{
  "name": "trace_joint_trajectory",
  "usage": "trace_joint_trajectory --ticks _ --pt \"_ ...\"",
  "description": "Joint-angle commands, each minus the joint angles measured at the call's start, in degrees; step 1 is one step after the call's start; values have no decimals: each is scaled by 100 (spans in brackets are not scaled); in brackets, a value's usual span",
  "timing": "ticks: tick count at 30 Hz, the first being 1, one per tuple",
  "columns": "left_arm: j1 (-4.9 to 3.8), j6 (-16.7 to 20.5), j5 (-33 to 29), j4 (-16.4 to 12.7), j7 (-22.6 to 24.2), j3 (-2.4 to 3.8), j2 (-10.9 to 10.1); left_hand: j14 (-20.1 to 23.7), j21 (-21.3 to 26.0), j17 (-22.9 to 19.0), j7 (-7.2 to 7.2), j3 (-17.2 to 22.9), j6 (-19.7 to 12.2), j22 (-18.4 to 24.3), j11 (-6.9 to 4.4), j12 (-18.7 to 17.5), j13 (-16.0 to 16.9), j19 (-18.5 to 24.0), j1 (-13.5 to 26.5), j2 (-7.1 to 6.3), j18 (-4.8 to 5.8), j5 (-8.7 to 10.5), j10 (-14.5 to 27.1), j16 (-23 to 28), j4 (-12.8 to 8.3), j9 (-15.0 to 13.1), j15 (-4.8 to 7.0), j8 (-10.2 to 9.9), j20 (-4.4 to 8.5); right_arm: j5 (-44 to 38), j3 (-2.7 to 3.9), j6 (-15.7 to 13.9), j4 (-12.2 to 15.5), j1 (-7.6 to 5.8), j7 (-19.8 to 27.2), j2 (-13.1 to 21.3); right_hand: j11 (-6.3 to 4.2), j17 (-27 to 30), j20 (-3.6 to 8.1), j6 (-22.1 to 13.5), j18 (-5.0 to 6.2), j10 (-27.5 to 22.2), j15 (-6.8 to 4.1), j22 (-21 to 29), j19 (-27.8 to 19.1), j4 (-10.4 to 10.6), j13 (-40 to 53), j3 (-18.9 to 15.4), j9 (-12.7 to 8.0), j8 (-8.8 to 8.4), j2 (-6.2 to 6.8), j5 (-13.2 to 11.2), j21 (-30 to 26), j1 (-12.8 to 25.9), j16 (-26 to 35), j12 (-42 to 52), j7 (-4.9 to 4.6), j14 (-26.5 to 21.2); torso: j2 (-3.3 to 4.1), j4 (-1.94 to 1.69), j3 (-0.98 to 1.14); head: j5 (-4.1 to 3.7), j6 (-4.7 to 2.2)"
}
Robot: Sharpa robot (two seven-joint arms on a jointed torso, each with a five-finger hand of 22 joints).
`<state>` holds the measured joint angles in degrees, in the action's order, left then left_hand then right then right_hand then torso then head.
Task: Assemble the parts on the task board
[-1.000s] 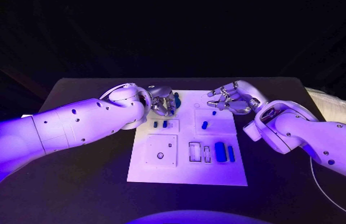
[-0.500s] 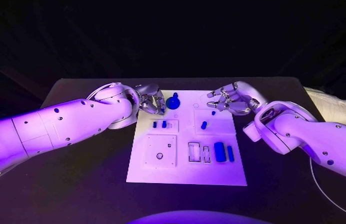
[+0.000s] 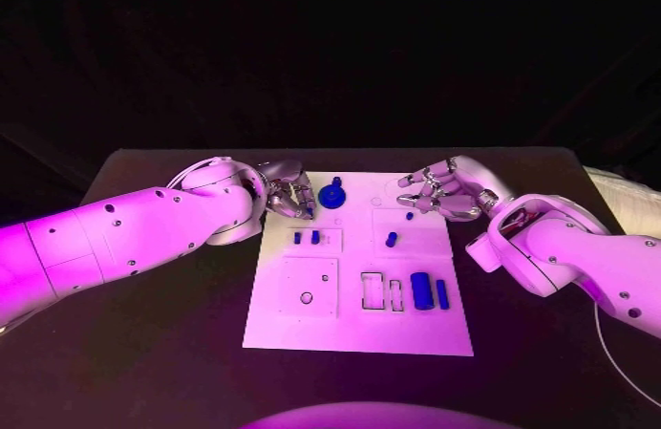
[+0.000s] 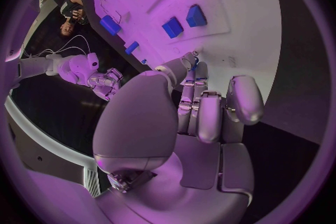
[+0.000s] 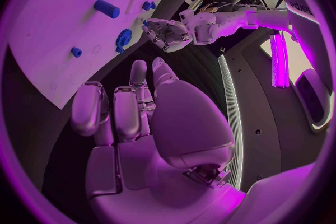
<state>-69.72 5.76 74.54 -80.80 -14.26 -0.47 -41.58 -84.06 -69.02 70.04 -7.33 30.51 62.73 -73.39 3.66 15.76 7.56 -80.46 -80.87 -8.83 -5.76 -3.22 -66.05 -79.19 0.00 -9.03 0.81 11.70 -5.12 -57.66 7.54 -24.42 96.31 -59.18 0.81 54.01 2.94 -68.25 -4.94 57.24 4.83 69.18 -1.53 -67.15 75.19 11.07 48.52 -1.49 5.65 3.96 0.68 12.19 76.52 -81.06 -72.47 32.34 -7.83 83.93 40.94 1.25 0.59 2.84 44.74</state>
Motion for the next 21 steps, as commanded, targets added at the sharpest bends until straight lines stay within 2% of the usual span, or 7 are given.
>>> trace_joint_trajectory --ticks 1,21 --pt "-3 -144 -27 41 -28 -1 49 -83 -32 -10 -16 35 2 0 -5 -34 -9 -28 54 22 80 16 -43 0 11 -6 4 -16 5 -20 0 52 11 5 5 -3 -2 -4 -5 -15 38 -54 22 7 -26 20 -5 -25 7 -12 -62 31 -20 2 18 -27 -26 153 2 0 -1 15 6" --pt "6 -407 102 159 -41 -11 150 -76 -22 -32 -9 41 11 4 -8 -53 -10 -23 65 22 77 17 -52 11 10 -2 5 -26 3 -20 0 86 18 5 4 -14 -2 -4 -5 -15 38 -54 22 7 -26 20 -5 -25 7 -12 -62 31 -20 2 18 -27 -26 153 -3 2 -2 31 49"
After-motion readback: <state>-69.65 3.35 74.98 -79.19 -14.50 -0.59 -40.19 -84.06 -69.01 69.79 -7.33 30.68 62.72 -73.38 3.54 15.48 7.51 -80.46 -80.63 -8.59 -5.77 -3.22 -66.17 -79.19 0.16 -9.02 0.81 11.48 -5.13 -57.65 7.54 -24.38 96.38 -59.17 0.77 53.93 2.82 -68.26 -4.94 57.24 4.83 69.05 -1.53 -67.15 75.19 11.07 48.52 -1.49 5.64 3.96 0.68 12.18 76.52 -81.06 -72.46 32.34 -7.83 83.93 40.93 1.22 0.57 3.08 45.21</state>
